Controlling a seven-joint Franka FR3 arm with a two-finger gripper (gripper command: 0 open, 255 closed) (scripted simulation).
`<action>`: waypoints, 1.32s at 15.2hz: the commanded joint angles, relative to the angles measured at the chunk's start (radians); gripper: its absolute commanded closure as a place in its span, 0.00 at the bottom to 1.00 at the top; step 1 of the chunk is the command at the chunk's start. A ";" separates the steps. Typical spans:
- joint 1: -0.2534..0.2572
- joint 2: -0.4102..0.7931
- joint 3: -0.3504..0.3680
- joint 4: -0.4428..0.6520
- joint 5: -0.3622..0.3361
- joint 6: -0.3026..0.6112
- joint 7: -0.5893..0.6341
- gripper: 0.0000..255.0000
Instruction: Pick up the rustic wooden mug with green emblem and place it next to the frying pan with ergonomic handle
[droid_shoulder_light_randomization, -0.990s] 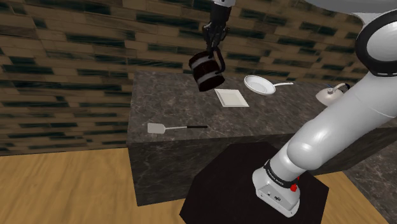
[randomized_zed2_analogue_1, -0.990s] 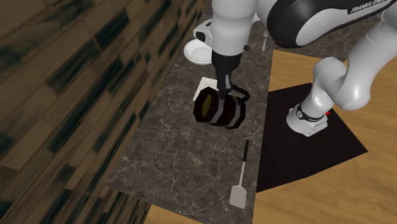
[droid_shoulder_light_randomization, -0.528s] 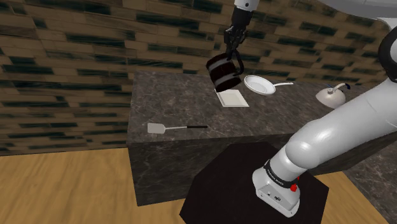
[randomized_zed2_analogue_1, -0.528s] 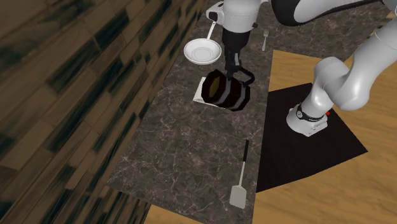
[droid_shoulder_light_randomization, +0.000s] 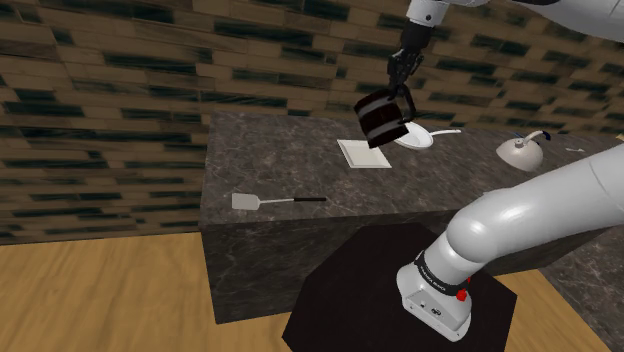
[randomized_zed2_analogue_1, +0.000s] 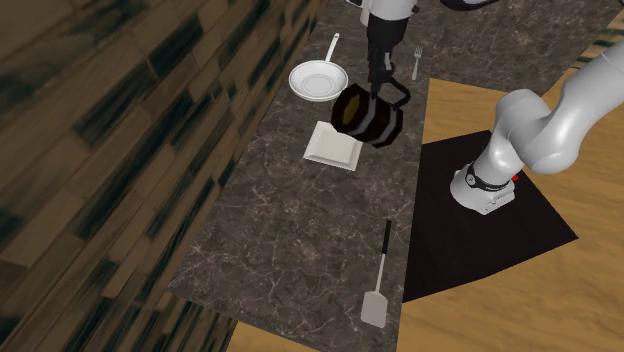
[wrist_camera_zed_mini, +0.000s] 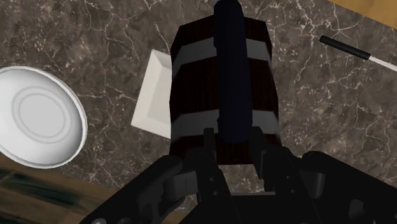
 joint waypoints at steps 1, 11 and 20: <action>-0.018 -0.018 -0.032 -0.010 -0.015 -0.004 -0.047 1.00; -0.103 -0.066 -0.202 -0.028 -0.096 -0.014 -0.281 1.00; -0.165 -0.015 -0.376 0.047 -0.143 -0.011 -0.511 1.00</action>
